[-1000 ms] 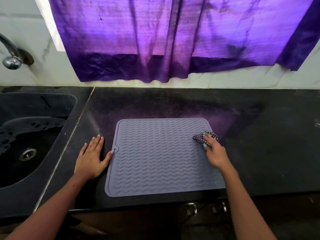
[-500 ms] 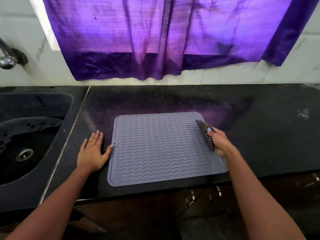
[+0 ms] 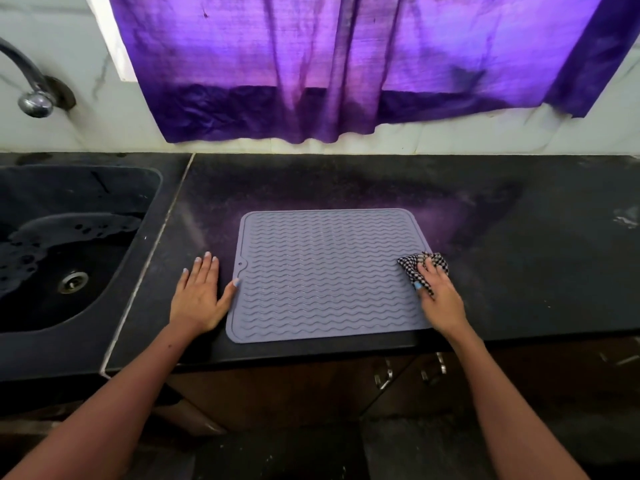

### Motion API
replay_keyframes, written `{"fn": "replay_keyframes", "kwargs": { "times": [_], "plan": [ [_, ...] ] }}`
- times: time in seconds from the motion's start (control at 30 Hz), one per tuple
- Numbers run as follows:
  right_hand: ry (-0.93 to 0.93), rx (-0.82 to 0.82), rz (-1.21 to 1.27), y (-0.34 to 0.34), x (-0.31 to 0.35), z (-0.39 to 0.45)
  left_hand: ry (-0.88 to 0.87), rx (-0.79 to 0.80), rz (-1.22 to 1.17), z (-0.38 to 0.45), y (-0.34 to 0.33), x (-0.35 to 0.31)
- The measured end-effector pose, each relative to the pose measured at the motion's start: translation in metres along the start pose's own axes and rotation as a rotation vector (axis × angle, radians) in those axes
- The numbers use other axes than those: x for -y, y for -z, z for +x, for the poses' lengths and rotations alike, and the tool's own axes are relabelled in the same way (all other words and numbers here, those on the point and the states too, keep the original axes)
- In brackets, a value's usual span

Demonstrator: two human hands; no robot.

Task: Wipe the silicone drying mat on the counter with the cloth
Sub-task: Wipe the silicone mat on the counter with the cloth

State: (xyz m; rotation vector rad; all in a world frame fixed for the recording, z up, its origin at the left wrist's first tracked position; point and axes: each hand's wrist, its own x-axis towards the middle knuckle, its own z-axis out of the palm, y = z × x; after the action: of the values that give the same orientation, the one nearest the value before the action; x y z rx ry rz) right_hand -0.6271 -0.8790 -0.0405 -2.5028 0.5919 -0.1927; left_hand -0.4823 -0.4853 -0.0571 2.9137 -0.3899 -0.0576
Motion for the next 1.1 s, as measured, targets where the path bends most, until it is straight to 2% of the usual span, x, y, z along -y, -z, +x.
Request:
{"fn": "replay_keyframes", "kwargs": {
  "times": [0.07, 0.17, 0.2, 0.23, 0.3, 0.33, 0.43, 0.5, 0.57, 0.67, 0.73, 0.77, 0.83, 0.9, 0.97, 1.1],
  "plan": [
    [-0.090, -0.034, 0.323, 0.010, 0.003, 0.002, 0.002, 0.009, 0.015, -0.002, 0.000, -0.002],
    [-0.371, -0.080, 0.965, 0.032, 0.021, 0.007, -0.004, -0.005, 0.018, -0.005, 0.000, -0.003],
    [-0.426, -0.143, 1.033, 0.037, 0.025, 0.008, -0.005, -0.006, 0.012, -0.005, 0.000, -0.003],
    [-0.448, -0.222, 0.970, 0.039, 0.029, 0.007, -0.007, -0.010, 0.007, -0.005, 0.001, -0.003],
    [-0.420, -0.333, 0.639, 0.037, 0.036, -0.004, -0.007, -0.020, 0.000, -0.006, 0.001, -0.002],
    [-0.369, -0.335, 0.452, 0.031, 0.038, -0.011, -0.009, -0.026, -0.005, -0.006, 0.001, -0.002],
    [-0.231, -0.198, -0.061, -0.001, 0.031, -0.034, -0.013, -0.046, -0.026, -0.007, 0.001, 0.000],
    [-0.234, -0.133, -0.262, -0.011, 0.028, -0.039, -0.014, -0.058, -0.040, -0.006, 0.000, 0.001],
    [-0.240, -0.100, -0.290, -0.011, 0.026, -0.033, -0.010, -0.079, -0.041, -0.006, 0.000, 0.000],
    [-0.186, -0.037, -0.208, 0.000, 0.020, -0.024, -0.013, -0.089, -0.033, -0.005, 0.001, -0.002],
    [-0.209, -0.034, 0.008, 0.010, 0.018, -0.018, -0.012, -0.087, -0.038, -0.005, 0.002, -0.003],
    [-0.280, -0.071, 0.170, 0.014, 0.018, -0.013, -0.011, -0.084, -0.039, -0.005, 0.002, -0.003],
    [-0.485, -0.186, 0.544, 0.023, 0.029, -0.004, -0.009, -0.077, -0.036, -0.005, 0.003, -0.003],
    [-0.579, -0.304, 0.702, 0.024, 0.049, 0.001, -0.012, -0.067, -0.043, -0.006, 0.003, -0.002],
    [-0.481, -0.327, 0.609, 0.015, 0.081, -0.006, -0.016, -0.062, -0.042, -0.007, 0.003, -0.002],
    [-0.118, -0.120, 0.159, -0.040, 0.126, -0.027, -0.025, -0.056, -0.044, -0.006, 0.003, -0.001]
  ]
}}
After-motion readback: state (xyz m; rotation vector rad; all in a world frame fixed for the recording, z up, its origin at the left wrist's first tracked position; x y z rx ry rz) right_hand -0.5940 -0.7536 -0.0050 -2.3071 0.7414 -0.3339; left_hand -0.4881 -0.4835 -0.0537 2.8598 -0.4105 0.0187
